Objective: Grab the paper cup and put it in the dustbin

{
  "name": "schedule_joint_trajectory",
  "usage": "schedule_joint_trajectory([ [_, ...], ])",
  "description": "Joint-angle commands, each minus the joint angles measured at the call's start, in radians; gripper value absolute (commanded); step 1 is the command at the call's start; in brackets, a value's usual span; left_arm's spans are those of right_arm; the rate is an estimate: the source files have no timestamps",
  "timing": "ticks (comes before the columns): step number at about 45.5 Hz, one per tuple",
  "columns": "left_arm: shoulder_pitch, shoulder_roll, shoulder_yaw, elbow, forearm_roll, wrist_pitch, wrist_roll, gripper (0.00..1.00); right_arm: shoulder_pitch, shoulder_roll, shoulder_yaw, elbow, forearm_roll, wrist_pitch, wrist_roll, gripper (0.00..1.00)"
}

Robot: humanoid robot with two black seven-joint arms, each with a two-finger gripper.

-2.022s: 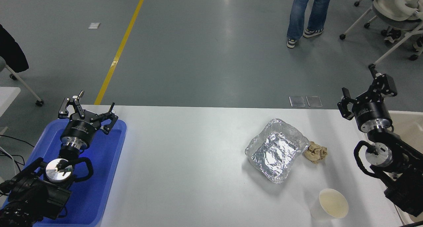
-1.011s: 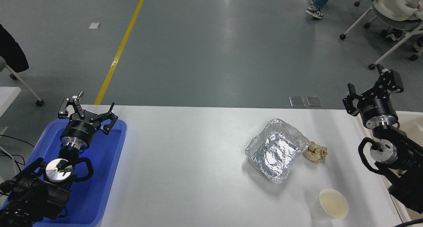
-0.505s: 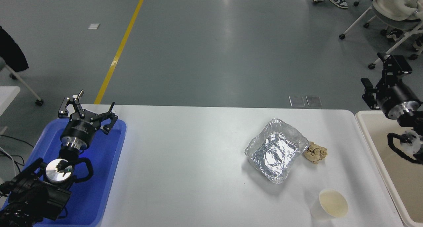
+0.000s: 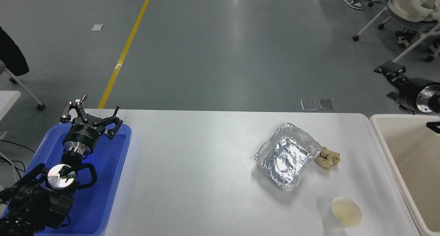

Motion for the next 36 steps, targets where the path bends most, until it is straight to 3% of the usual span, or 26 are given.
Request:
schedule_joint_trajectory([
  [1, 0.0, 0.0, 0.0, -0.001, 0.0, -0.001, 0.0, 1.0, 0.265, -0.009, -0.198, 0.16, -0.209, 0.249, -0.034, 1.0],
  [12, 0.0, 0.0, 0.0, -0.001, 0.0, 0.0, 0.0, 1.0, 0.42, 0.039, -0.448, 0.289, -0.227, 0.305, -0.034, 1.0],
  [17, 0.0, 0.0, 0.0, -0.001, 0.0, 0.0, 0.0, 1.0, 0.457, 0.037, -0.533, 0.378, -0.292, 0.305, -0.034, 1.0],
  [36, 0.0, 0.0, 0.0, 0.001, 0.002, 0.0, 0.0, 1.0, 0.535, -0.043, -0.559, 0.725, -0.46, 0.362, -0.034, 1.0],
])
